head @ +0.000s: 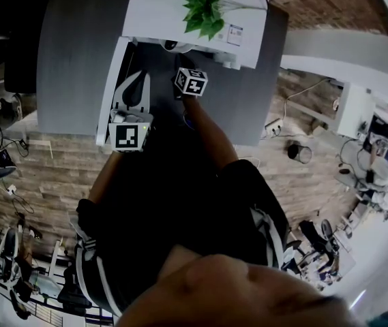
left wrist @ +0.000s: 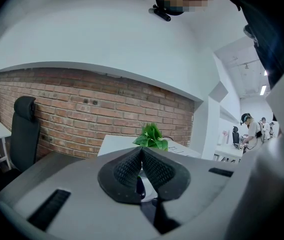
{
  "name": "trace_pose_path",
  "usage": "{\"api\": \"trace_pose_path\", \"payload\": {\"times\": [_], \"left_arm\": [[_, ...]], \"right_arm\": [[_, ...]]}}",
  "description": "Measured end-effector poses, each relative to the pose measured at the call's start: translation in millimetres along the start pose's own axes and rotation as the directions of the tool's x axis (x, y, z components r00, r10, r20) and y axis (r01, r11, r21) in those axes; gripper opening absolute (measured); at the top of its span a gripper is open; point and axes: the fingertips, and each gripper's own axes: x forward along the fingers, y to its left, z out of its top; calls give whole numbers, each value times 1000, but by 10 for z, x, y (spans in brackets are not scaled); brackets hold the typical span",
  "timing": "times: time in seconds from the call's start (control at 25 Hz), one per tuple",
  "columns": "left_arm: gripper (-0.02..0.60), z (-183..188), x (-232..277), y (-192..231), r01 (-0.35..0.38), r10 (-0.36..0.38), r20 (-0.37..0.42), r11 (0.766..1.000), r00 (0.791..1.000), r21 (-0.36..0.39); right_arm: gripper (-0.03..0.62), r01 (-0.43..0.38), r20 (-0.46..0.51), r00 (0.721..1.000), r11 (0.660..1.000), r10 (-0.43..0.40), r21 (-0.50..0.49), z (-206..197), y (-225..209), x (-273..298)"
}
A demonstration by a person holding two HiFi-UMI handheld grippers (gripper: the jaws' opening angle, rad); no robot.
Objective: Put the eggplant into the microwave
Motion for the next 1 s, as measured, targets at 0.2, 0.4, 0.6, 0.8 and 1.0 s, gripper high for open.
{"api": "trace_pose_path", "payload": {"times": [0.2, 0.4, 0.6, 0.8, 1.0], "left_arm": [[37, 5, 4, 28, -1, 1, -1, 1000, 1000, 6], [37, -14, 19, 46, -9, 9, -2, 1000, 1000, -4], [37, -23, 21, 58, -9, 9, -5, 1000, 1000, 3], [37, -25, 21, 59, -10, 9, -6, 1000, 1000, -2], [37, -38, 18, 58, -12, 12, -11, 1000, 1000, -7]], "right_arm": [[37, -5, 3, 1000, 1000, 5, 9, 35, 19, 46], [37, 5, 6, 1000, 1000, -5, 14, 80, -6, 93], [37, 13, 14, 1000, 1000, -13, 16, 174, -53, 155], [37, 12, 16, 1000, 1000, -12, 18, 232, -70, 192], [37, 11, 17, 1000, 1000, -12, 21, 254, -76, 226]]}}
